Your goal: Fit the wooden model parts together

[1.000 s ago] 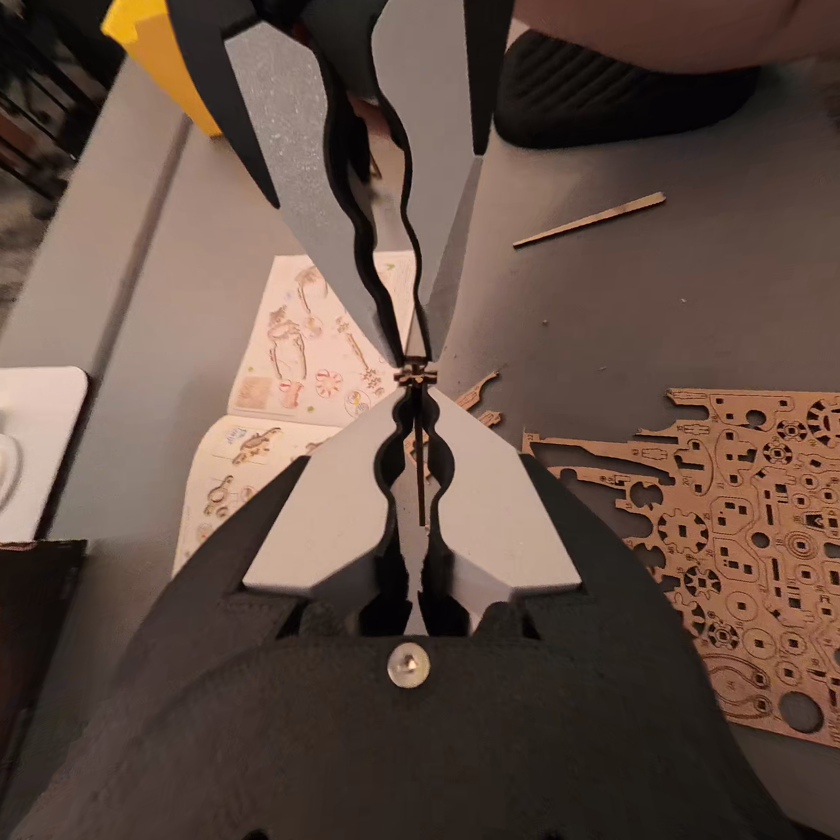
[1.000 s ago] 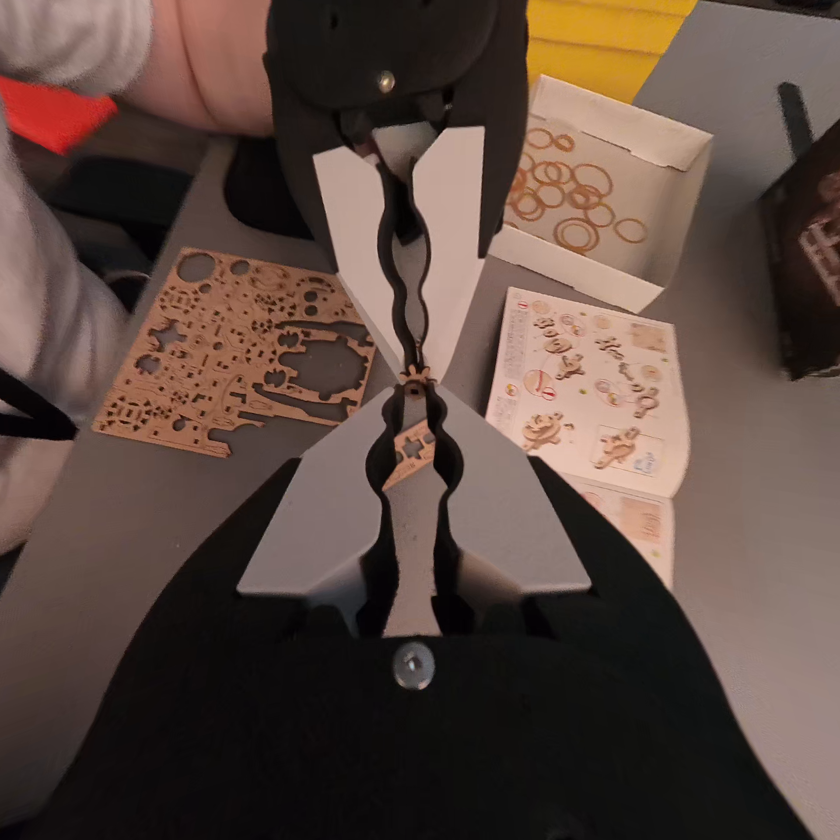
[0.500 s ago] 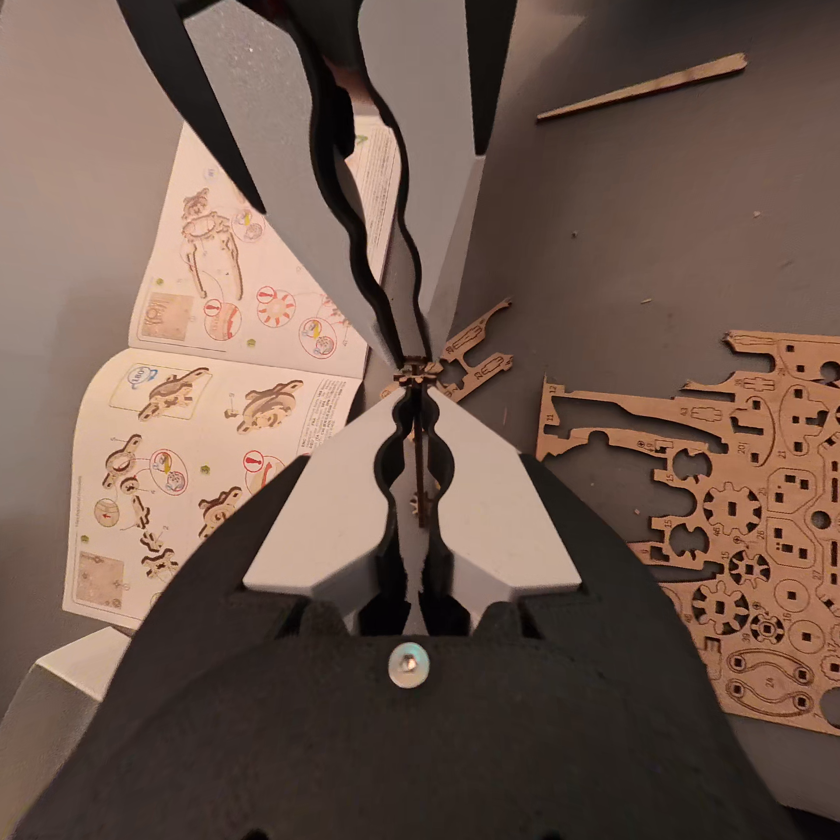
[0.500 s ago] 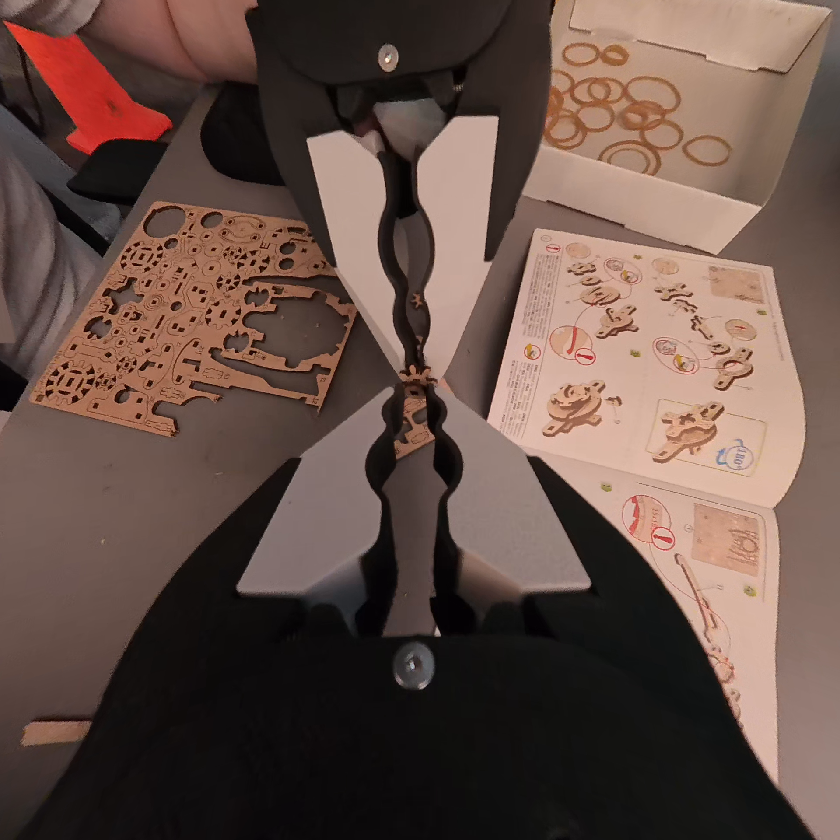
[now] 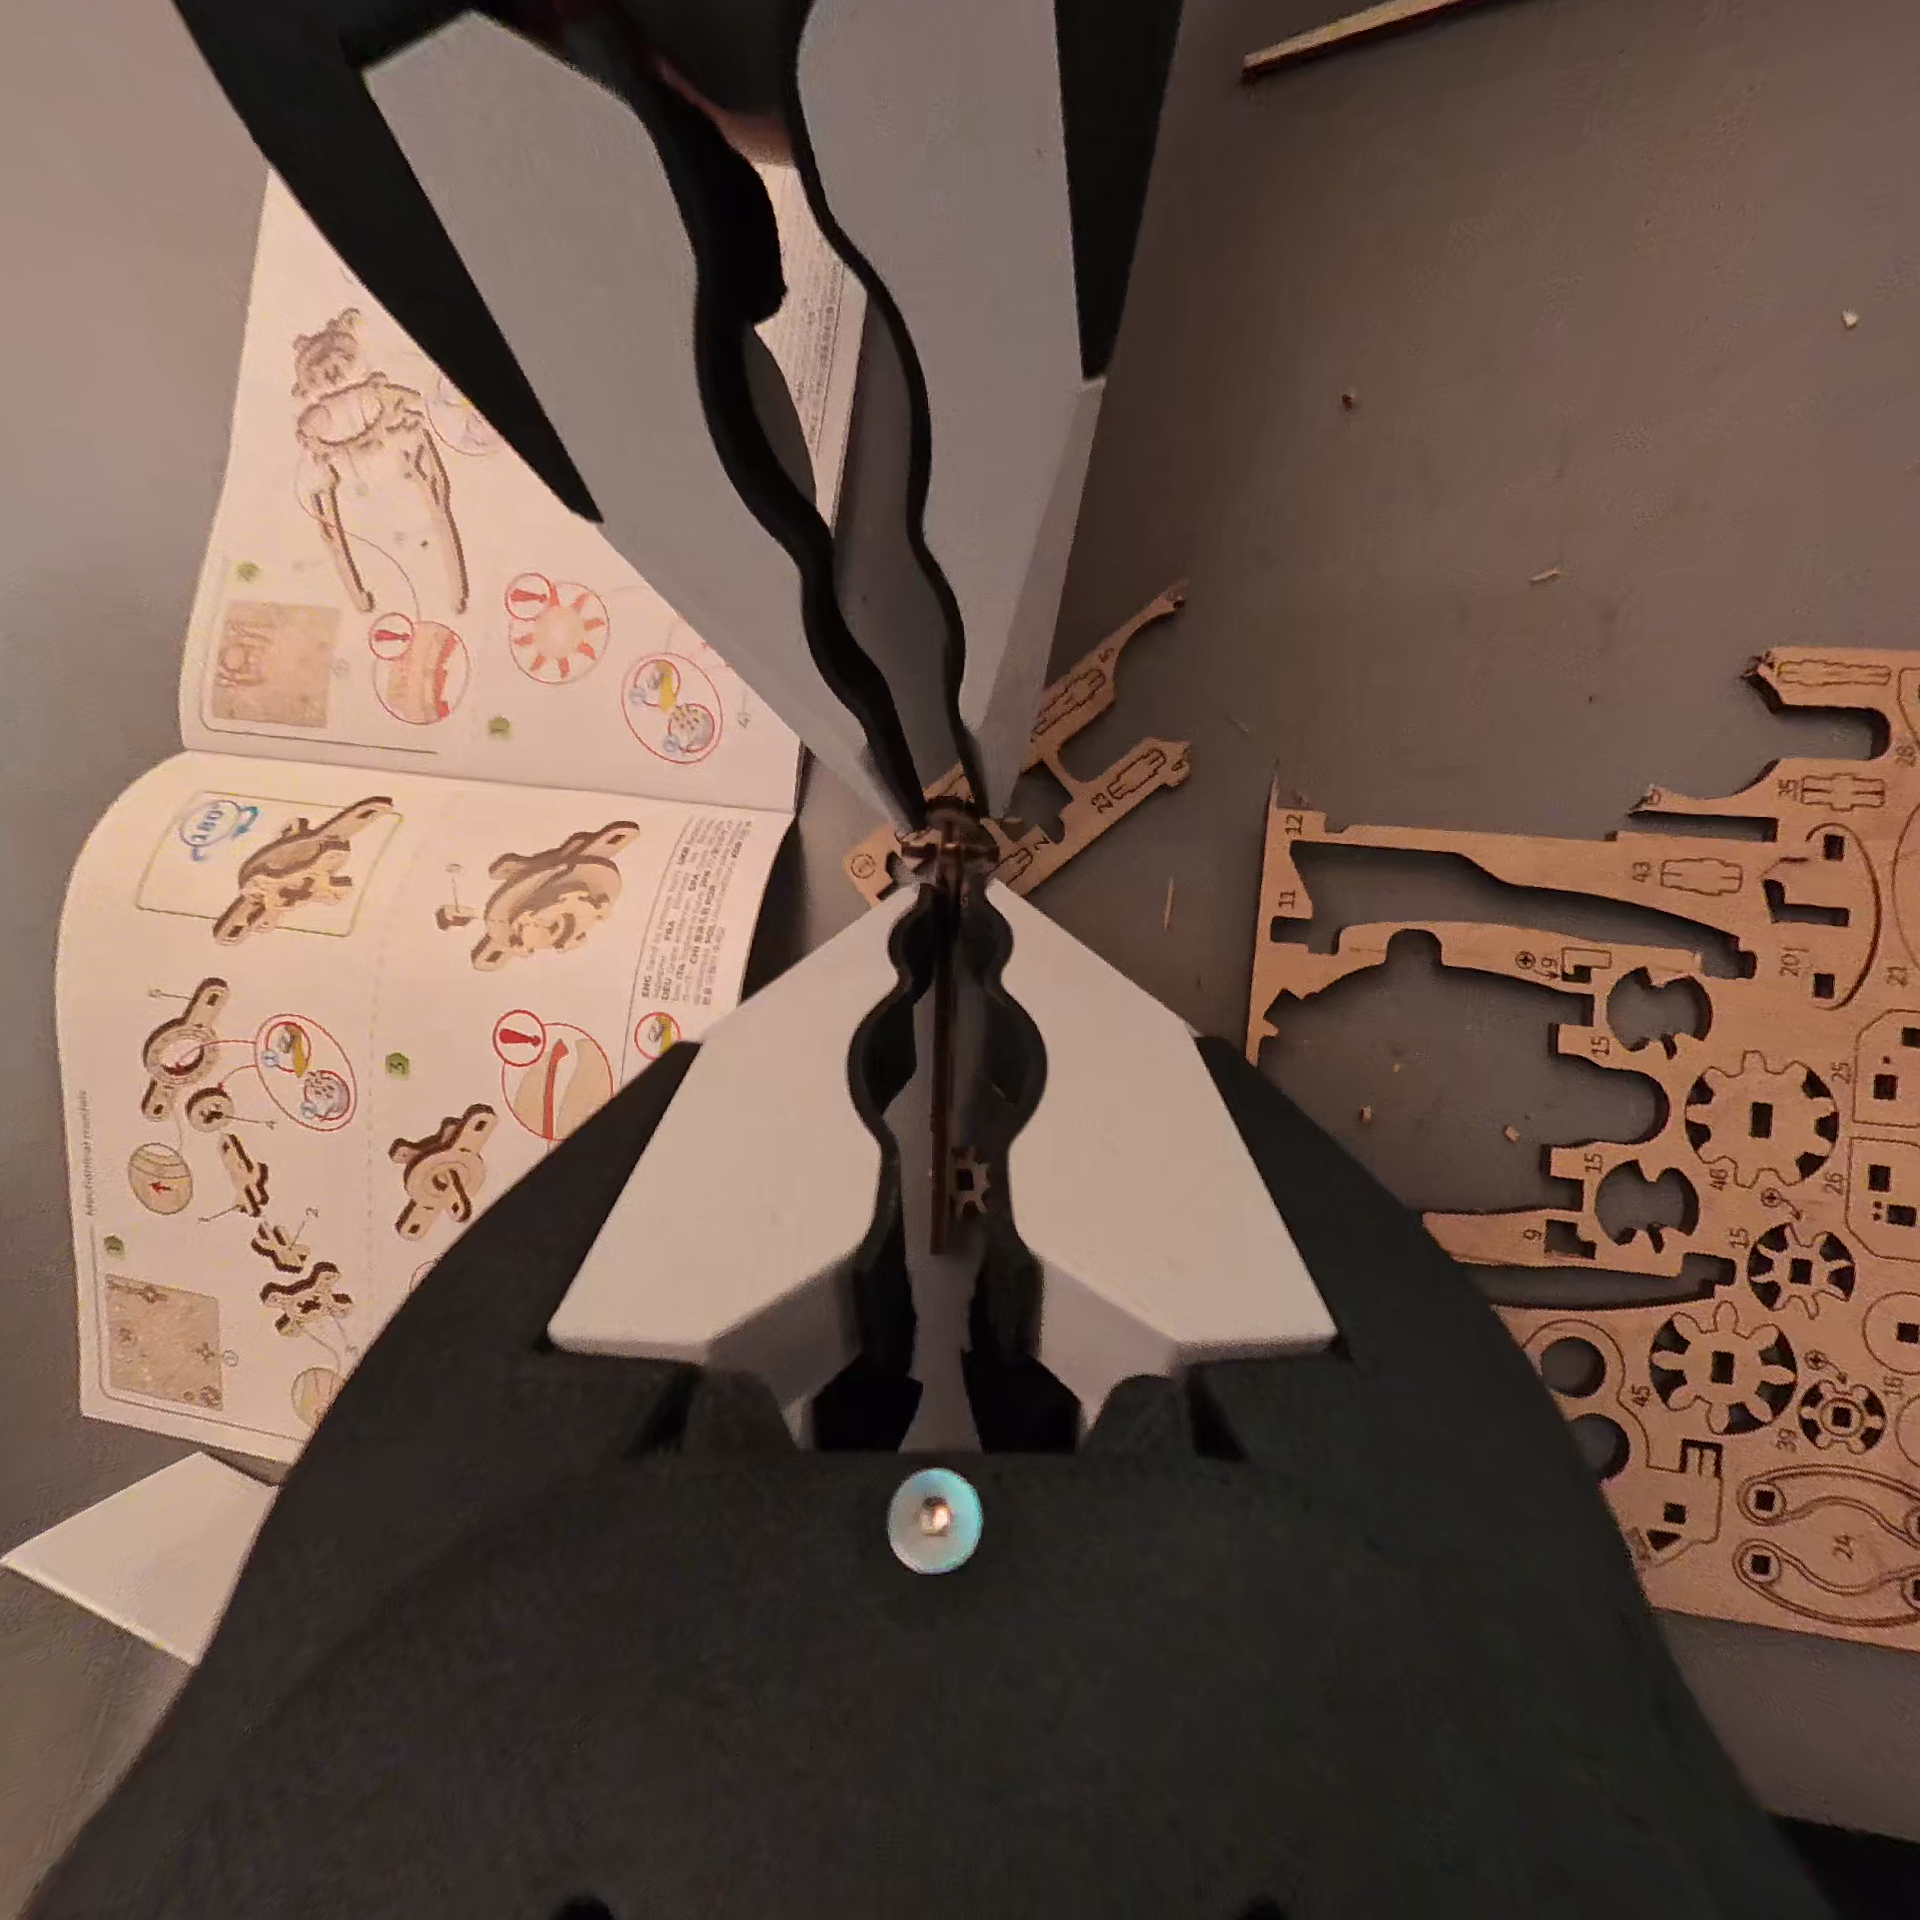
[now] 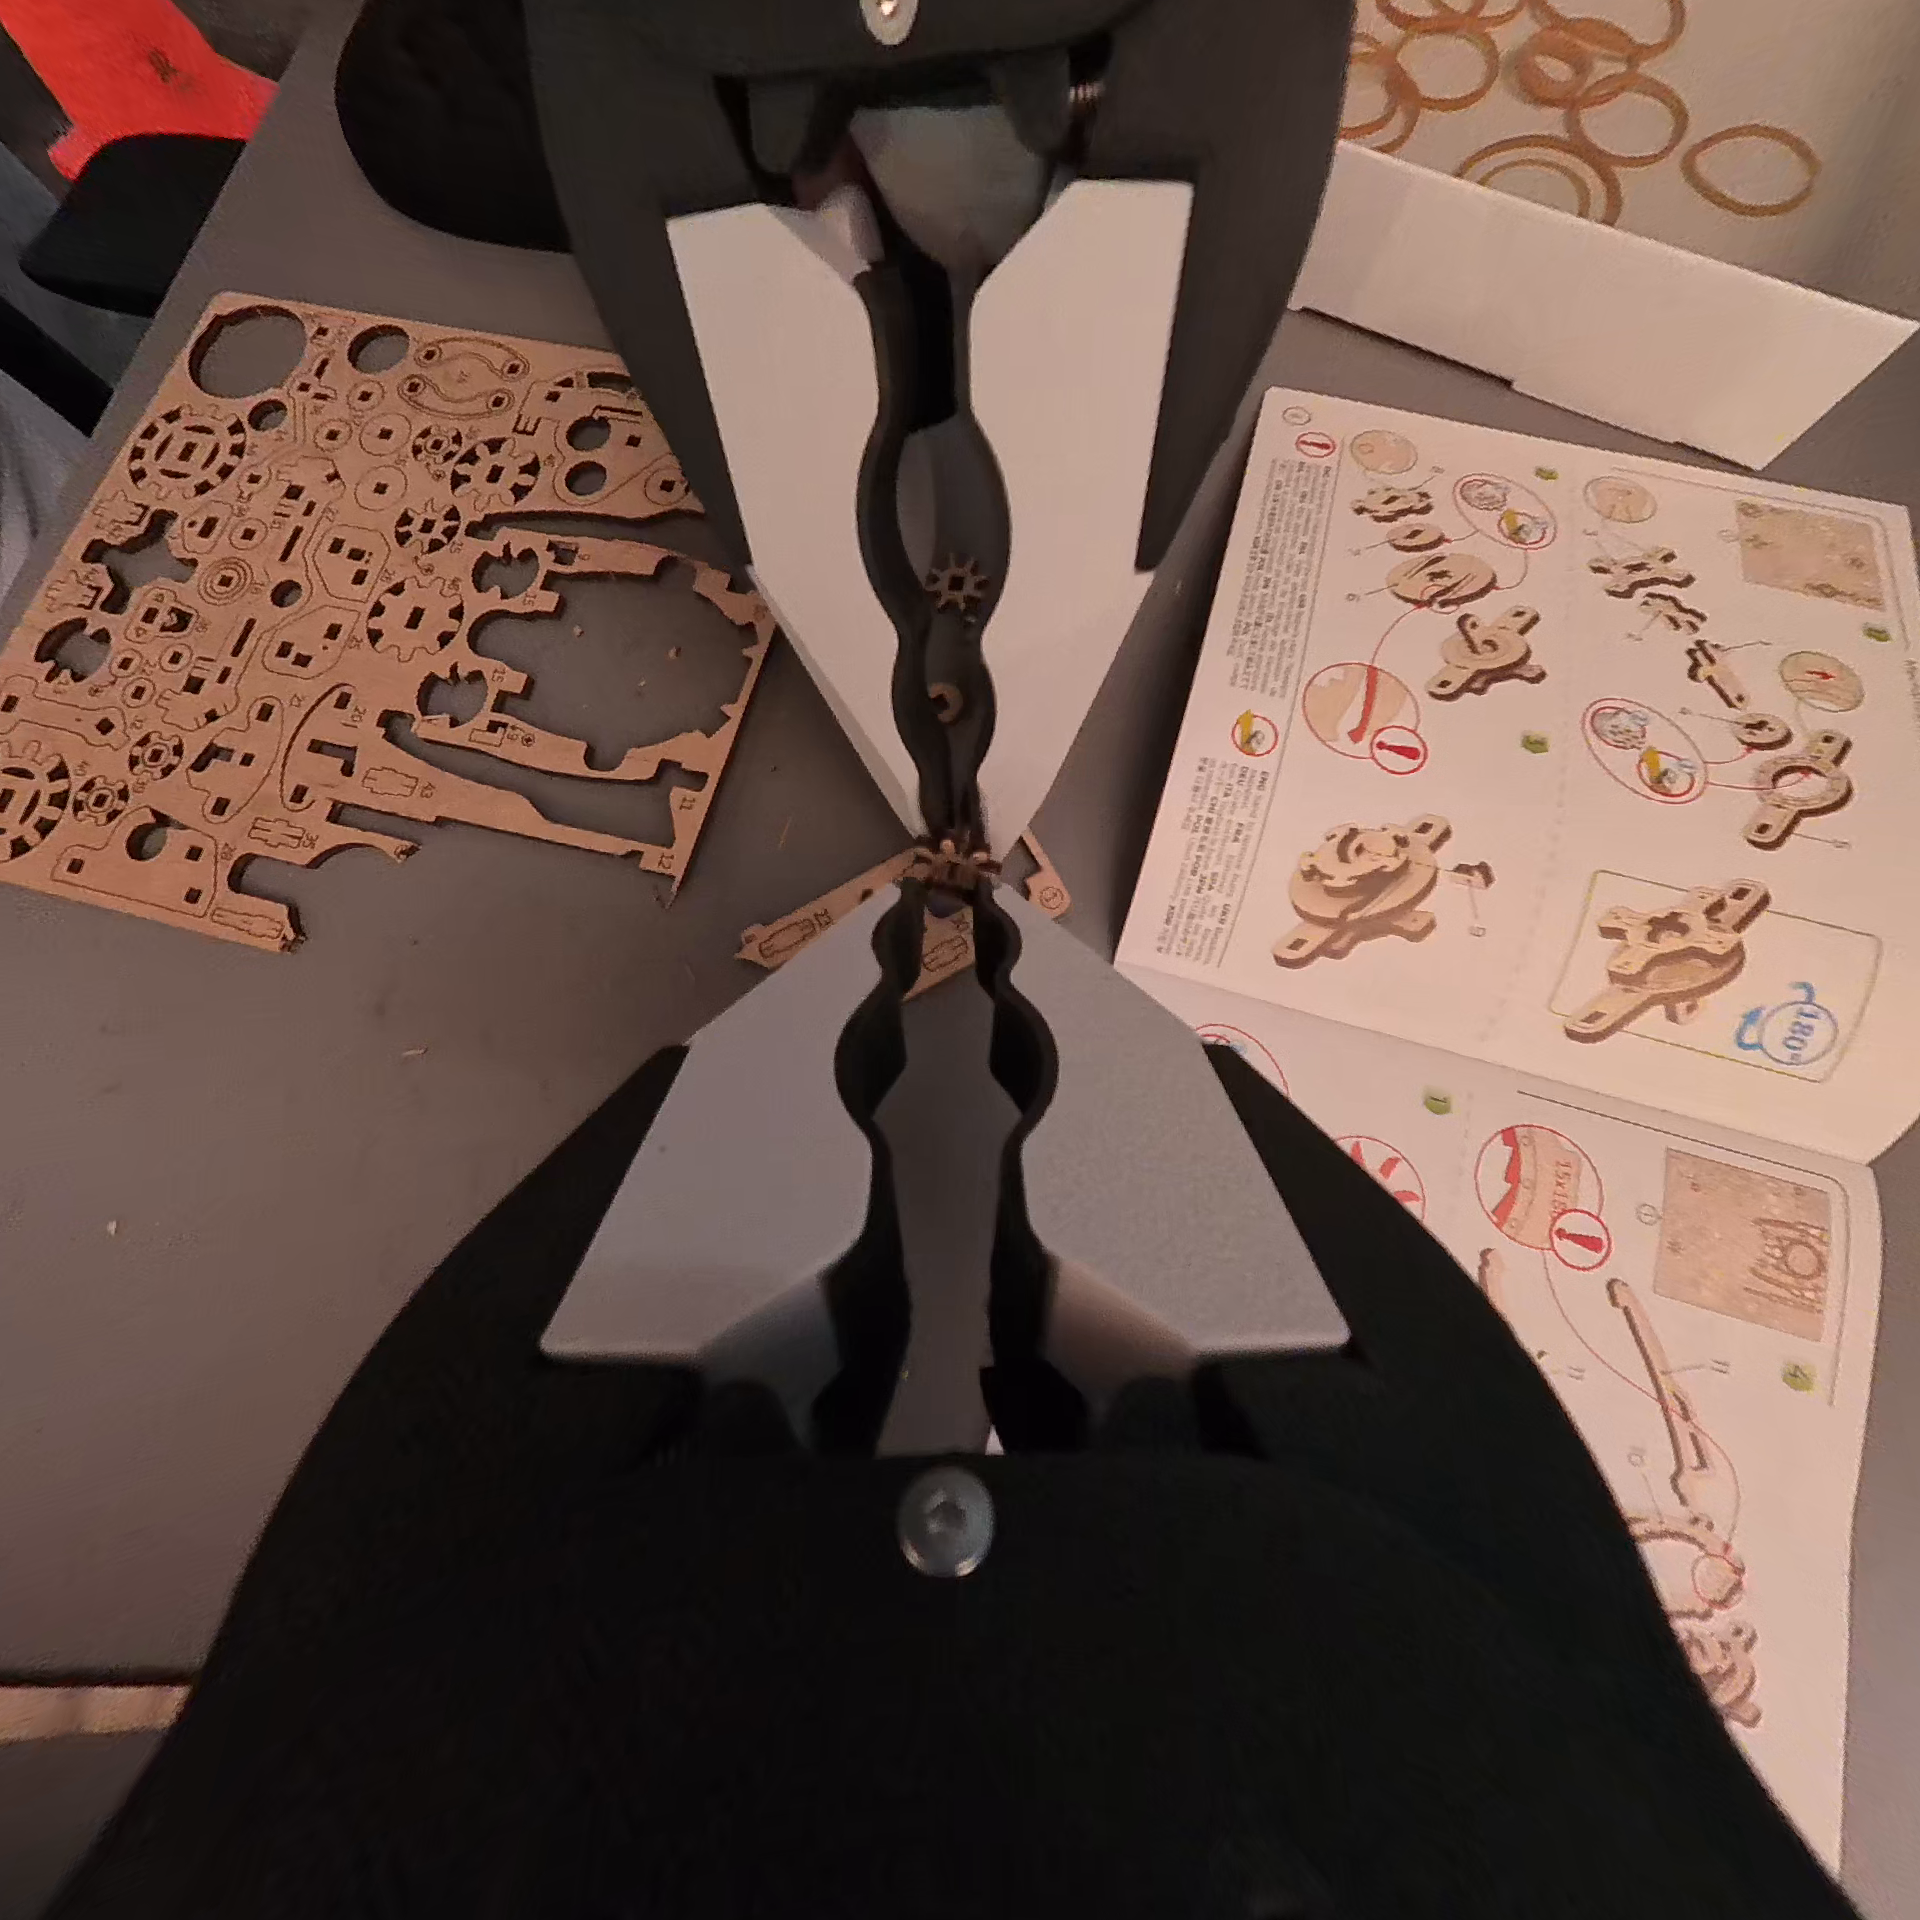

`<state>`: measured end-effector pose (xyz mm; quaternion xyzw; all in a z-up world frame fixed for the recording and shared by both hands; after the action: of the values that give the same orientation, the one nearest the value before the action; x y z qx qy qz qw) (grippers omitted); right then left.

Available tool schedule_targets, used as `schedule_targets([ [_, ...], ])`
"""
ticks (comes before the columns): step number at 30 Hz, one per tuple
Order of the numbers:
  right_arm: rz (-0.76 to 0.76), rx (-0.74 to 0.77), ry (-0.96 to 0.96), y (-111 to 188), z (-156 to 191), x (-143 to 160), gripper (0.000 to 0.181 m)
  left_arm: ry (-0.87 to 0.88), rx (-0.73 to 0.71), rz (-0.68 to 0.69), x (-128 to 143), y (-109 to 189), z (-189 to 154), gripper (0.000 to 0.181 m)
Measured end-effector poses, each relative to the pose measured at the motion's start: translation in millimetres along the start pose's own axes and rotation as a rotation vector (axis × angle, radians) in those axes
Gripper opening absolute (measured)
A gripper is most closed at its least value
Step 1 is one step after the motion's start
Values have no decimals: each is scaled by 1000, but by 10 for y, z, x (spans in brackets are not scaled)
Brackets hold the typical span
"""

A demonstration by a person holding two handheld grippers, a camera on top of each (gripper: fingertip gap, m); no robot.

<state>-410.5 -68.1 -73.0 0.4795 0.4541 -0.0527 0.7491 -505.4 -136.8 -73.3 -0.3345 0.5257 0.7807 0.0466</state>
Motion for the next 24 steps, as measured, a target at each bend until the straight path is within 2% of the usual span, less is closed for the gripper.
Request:
schedule_targets([
  [5,-20,8,11,9,-2,-12,8,4,8,27,43,46,41,14],
  [7,-24,8,19,13,-1,-16,8,7,20,28,56,51,49,13],
  [10,-27,8,28,8,2,-16,8,-3,45,18,66,46,43,1],
  [15,-16,27,51,12,7,-19,8,-21,37,15,62,41,44,0],
  [24,88,59,38,4,64,-110,7,-101,-49,98,-15,41,-39,0],
])
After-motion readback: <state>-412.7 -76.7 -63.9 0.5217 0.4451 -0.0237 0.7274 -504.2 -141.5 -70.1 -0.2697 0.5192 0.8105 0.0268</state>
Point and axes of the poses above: each gripper's, where its closed fingertips meet, y back along the fingers, x out of its underside, z = x × y across the jaws, the point moved 9 cm from there along y, back along the fingers, and after that the axes turned 7 degrees about -x, right-handed, at the moved point
